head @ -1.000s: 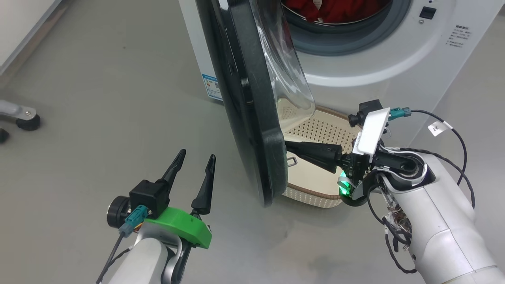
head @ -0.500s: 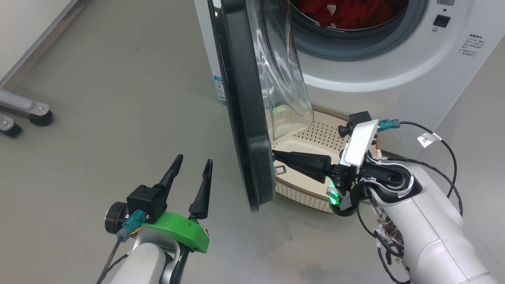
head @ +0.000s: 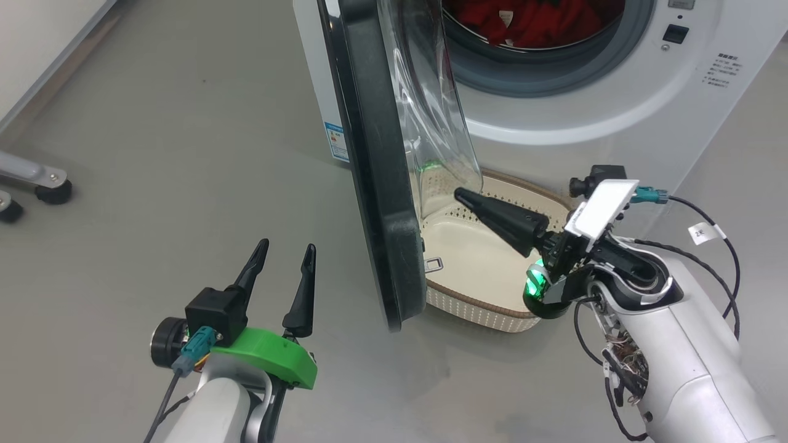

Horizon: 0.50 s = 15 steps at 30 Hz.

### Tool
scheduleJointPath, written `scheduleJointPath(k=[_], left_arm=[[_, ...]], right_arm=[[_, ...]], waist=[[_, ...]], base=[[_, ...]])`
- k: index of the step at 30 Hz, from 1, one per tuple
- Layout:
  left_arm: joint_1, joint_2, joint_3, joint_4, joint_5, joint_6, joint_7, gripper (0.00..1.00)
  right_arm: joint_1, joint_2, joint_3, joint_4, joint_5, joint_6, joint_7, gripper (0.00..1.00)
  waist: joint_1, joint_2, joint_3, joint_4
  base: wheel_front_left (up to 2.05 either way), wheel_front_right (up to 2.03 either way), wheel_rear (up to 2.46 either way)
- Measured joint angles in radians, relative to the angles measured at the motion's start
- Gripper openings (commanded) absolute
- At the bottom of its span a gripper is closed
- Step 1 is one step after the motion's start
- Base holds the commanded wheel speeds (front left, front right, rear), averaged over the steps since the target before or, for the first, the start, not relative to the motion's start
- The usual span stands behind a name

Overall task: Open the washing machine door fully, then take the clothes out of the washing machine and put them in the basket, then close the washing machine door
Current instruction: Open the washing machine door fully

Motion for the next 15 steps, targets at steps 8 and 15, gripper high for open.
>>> scheduleJointPath(k=[8,15], left_arm=[[0.006,0.0,0.009,-0.001,0.0,0.0,0.0,1.0],[0.01,0.0,0.017,-0.001,0.001,0.0,0.0,1.0]], right_arm=[[0.058,-0.024,-0.113,-0.082,-0.037,0.0,-0.112,0.0],[0.165,-0.074,-0.15,-0.134,-0.132,0.0,-0.206,0.35]], waist=[[0.0001,0.0,-0.002,-0.018],[0.0,0.0,-0.004,-0.034]], base=[[0.0,0.0,0.0],[0.0,0.0,0.0]])
